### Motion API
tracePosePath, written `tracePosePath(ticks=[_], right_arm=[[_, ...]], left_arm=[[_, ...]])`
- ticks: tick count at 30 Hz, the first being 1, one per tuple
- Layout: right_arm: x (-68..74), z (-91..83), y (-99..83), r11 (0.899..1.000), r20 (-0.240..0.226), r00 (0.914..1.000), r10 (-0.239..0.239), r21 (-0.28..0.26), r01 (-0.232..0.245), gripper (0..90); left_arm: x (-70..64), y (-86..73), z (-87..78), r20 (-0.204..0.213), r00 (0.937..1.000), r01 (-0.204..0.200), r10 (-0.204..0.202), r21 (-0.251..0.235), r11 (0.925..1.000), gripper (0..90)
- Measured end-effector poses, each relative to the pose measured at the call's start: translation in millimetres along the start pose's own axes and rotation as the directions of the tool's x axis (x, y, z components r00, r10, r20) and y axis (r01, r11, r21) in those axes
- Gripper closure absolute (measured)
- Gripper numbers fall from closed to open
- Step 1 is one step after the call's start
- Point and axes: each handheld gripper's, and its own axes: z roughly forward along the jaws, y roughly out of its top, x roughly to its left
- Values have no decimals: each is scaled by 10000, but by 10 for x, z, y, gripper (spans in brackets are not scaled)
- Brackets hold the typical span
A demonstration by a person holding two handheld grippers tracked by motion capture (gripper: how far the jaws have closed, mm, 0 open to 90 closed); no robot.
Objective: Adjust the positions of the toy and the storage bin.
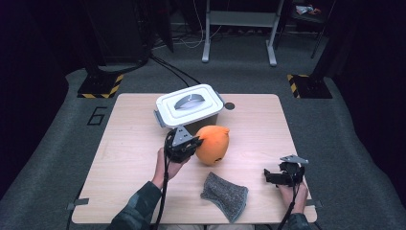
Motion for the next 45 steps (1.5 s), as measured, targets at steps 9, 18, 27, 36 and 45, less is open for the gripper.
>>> tracePosePath(ticks=[9,18,27,36,45], right_arm=[[-1,0,-1,10000,11,10000,-6,-15,6,0],[-5,-3,-3,10000,23,10000,-80,10,80,0],[-4,-4,-4,10000,33,10000,-90,11,90,0],[-3,-4,-3,10000,35,10000,-81,14,81,0],[-4,-4,-4,10000,36,10000,-90,12,90,0]], left_arm=[[1,-48,-232,-76,10000,-46,46,37,10000,847],[49,-197,-484,-594,9980,200,-202,-36,9998,846],[91,-421,-780,-1015,9936,504,-498,43,9987,846],[199,-630,-1054,-1564,9808,1167,-1161,-59,9932,846],[278,-791,-1267,-2024,9630,1776,-1777,-187,9839,845]])
